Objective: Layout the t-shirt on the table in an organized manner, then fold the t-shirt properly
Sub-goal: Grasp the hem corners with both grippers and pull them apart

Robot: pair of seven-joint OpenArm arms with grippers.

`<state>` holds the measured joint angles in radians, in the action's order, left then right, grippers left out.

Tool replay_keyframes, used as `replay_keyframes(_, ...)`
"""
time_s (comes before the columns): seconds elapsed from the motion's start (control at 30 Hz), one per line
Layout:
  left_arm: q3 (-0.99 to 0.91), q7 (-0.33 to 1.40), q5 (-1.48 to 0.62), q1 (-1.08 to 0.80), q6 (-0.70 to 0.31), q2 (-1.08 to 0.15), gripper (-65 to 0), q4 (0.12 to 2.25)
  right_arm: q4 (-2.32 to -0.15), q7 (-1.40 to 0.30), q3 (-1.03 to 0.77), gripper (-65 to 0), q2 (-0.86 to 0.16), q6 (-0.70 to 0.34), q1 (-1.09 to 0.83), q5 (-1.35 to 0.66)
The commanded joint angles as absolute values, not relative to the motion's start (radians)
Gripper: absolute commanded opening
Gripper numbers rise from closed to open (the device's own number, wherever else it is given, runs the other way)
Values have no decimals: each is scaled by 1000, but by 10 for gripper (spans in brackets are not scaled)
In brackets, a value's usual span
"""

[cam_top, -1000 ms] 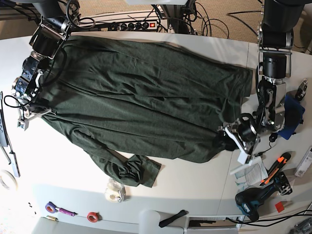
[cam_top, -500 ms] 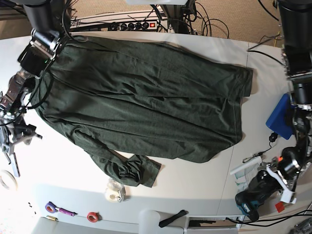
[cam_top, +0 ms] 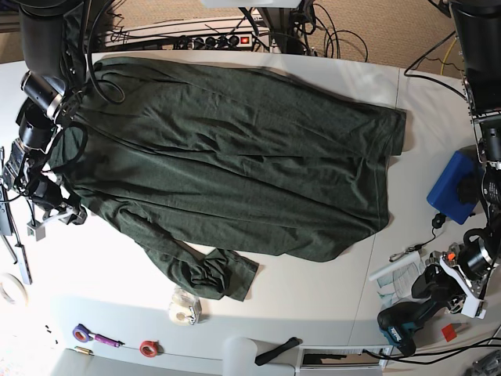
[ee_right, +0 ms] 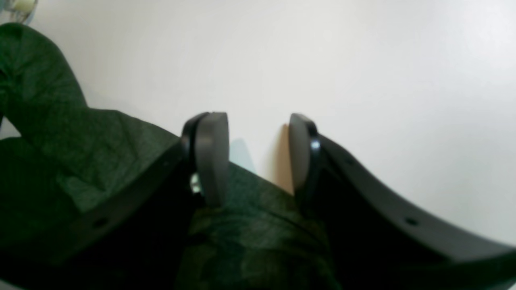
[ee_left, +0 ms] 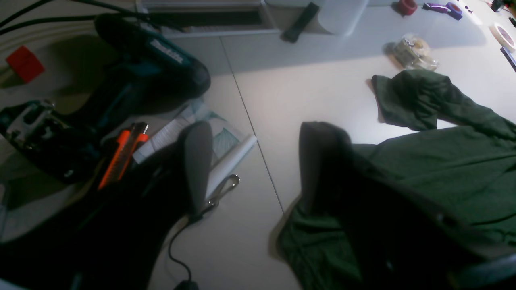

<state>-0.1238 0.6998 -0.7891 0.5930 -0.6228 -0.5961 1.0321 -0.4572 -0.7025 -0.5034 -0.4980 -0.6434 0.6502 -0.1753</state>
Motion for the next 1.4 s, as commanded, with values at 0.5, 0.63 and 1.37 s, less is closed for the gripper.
replay_keyframes(0.5, -126, 726, -809, 624, -625, -576, -300, 1047, -466, -931, -470, -404, -507, -698, 662, -360)
replay_keyframes(0.63, -126, 726, -805, 614, -595, -537, -300, 1047, -466, -951, -338, -406, -507, -698, 659, -362)
replay_keyframes(1.37, -126, 476, -488, 582, -577, -382, -300, 703, -466, -916, -138, -650, -507, -698, 659, -359)
